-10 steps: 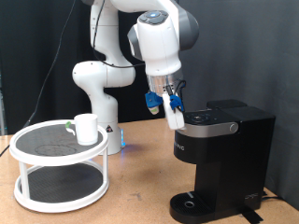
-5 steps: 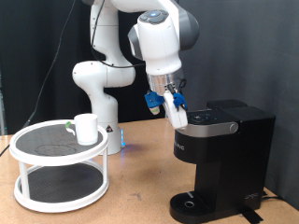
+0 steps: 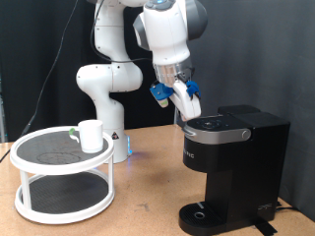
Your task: Make a cup of coffee with the keurig machine
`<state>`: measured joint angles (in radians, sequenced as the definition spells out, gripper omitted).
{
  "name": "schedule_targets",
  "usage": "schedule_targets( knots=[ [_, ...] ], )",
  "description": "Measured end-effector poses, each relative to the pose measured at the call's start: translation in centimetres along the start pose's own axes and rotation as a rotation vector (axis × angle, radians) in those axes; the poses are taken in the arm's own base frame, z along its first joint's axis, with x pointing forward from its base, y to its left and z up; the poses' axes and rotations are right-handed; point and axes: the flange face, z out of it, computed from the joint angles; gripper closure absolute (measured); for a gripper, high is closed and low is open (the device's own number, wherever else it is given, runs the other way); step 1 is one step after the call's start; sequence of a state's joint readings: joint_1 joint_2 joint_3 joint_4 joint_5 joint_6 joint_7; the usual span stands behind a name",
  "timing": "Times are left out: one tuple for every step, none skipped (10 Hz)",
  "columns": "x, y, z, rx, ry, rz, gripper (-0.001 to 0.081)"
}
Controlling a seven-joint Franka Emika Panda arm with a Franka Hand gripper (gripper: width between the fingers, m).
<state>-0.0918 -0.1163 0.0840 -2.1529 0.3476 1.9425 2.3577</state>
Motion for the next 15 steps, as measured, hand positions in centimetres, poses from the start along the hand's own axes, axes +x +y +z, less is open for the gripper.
schedule_targets(
  knots=[
    [0.1,0.7,-0.8,-0.019,-0.024,-0.002,0.0806],
    [0.3,1.2,-1.5,-0.041,-0.056,-0.004,0.0806],
    [0.3,1.1,-1.3,-0.036,-0.047,-0.007,0.0806],
    [0.4,1.2,-1.2,-0.025,-0.057,-0.019,0.0806],
    [1.0,1.6,-1.0,-0.028,-0.076,-0.043,0.0806],
    [1.9,2.3,-0.7,-0.040,-0.087,-0.071,0.0806],
    [3.0,2.9,-0.5,-0.057,-0.086,-0.086,0.0806],
    [4.2,3.3,-0.3,-0.075,-0.074,-0.095,0.0806],
    [5.4,3.7,-0.1,-0.083,-0.045,-0.113,0.0806],
    [6.6,3.9,0.1,-0.068,-0.015,-0.131,0.0806],
    [7.7,4.1,0.2,-0.051,0.005,-0.139,0.0806],
    [8.7,4.3,0.3,-0.031,-0.005,-0.139,0.0806],
    [9.9,4.9,0.1,0.002,-0.031,-0.142,0.0806],
    [9.9,4.9,0.2,-0.009,-0.023,-0.142,0.0806],
    [10.0,4.8,0.4,-0.007,-0.033,-0.149,0.0806]
  ],
)
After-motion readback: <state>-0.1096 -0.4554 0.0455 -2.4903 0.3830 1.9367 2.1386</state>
